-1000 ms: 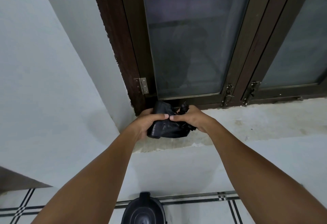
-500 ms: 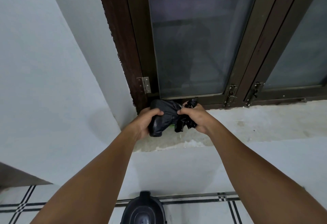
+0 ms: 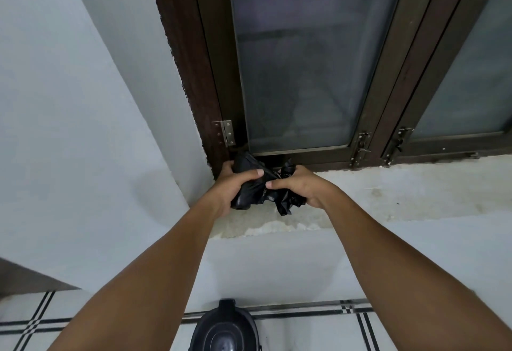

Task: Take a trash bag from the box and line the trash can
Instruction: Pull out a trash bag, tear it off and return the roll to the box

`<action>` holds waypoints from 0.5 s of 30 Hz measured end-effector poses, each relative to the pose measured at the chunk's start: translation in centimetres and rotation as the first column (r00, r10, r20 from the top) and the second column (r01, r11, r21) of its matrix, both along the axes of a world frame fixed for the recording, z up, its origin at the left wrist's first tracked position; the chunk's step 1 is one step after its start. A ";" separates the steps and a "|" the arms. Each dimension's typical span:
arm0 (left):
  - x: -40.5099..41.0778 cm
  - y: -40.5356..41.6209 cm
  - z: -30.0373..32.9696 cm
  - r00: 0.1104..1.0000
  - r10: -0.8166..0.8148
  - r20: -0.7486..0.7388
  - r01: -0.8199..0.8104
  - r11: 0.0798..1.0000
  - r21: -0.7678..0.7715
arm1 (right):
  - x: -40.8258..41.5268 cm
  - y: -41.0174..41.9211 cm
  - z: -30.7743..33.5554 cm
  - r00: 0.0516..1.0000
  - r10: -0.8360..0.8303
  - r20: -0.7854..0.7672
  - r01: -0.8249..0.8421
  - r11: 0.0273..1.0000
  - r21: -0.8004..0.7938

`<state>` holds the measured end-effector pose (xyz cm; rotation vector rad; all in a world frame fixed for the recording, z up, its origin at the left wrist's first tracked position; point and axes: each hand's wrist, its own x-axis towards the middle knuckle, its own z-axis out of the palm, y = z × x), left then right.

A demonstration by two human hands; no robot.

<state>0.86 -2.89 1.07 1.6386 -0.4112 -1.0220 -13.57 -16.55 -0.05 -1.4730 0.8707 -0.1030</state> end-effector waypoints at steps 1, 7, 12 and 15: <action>0.1 0.0 0.0 1.000 -0.018 0.021 0.017 1.000 0.014 | 0.0 -0.2 -0.3 1.000 -0.009 0.004 0.009 1.000 0.008; 0.2 -0.1 -0.2 0.997 -0.066 0.032 0.068 0.996 -0.050 | -0.2 -0.3 -1.0 0.996 -0.066 0.064 0.061 0.996 0.072; -1.1 -0.6 0.2 0.999 -0.037 -0.011 0.036 0.999 -0.040 | -0.2 0.4 -0.1 0.990 -0.049 0.134 0.034 0.993 0.111; -1.4 -0.5 0.4 0.995 -0.094 0.012 0.095 0.991 -0.098 | -0.2 0.8 0.2 0.980 -0.067 0.189 0.037 0.987 0.159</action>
